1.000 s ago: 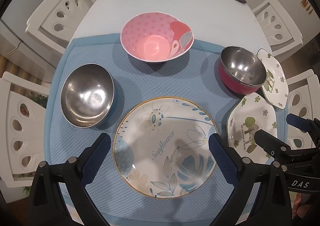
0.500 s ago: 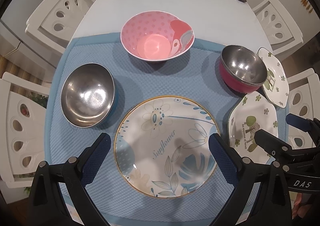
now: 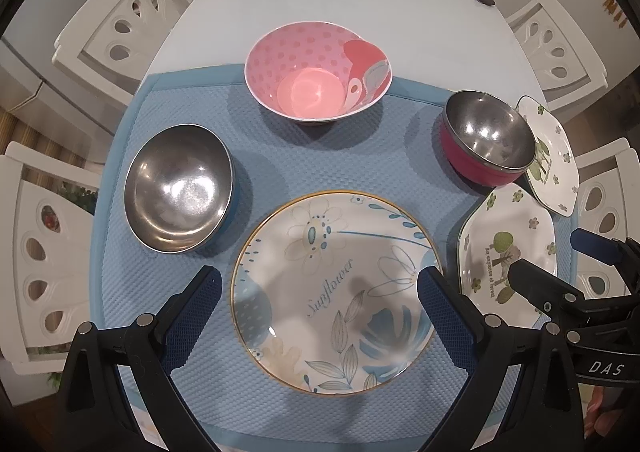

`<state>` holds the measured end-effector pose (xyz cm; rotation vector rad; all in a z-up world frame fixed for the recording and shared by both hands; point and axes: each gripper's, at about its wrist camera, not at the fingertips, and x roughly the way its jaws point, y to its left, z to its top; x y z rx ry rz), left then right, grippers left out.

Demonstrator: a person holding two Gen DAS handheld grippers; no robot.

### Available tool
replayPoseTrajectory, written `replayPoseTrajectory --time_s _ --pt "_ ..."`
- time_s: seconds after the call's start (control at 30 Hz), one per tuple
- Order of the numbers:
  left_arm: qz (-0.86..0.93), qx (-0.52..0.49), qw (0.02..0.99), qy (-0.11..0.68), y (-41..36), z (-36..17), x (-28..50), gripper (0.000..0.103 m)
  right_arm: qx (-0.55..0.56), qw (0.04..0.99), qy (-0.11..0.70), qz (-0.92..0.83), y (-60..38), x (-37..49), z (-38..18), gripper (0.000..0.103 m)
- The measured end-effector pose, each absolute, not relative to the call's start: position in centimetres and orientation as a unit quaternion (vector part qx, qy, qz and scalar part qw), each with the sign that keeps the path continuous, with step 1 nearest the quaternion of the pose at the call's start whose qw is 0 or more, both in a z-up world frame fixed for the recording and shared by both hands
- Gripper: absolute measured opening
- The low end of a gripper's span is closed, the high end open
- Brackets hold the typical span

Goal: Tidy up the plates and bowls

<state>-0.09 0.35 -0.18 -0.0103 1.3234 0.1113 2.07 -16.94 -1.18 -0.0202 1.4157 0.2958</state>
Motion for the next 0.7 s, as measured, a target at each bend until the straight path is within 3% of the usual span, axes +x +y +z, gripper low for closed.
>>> replayPoseTrajectory --time_s 0.7 --pt "0.051 -0.001 0.787 0.615 0.33 -0.09 -0.14 0.098 -0.013 0.748 0.651 0.132 -16.97 2.07 -1.3 0.103"
